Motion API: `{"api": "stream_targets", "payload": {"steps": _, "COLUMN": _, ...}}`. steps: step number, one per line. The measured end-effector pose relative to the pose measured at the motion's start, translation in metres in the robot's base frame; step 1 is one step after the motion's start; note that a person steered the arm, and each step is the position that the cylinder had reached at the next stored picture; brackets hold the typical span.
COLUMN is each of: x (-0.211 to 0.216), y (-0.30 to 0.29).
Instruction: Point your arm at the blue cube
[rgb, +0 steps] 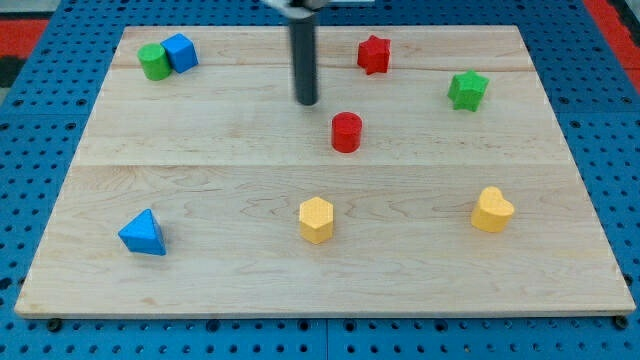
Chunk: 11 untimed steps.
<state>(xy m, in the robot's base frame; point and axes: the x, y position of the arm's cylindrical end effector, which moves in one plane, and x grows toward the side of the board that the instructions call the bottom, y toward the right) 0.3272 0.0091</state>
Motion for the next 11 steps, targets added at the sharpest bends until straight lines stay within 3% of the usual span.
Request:
{"api": "stream_targets", "payload": {"steps": 1, "x": -0.005, "y": -0.027}}
{"api": "stream_targets", "payload": {"steps": 2, "x": -0.042, "y": -0.066}}
{"api": "stream_targets", "payload": {"steps": 6, "x": -0.133, "y": -0.061}}
{"api": "stream_targets", "payload": {"steps": 8, "x": -0.135, "y": -0.117}}
{"api": "stream_targets", "payload": {"steps": 11, "x": -0.136, "y": -0.149}}
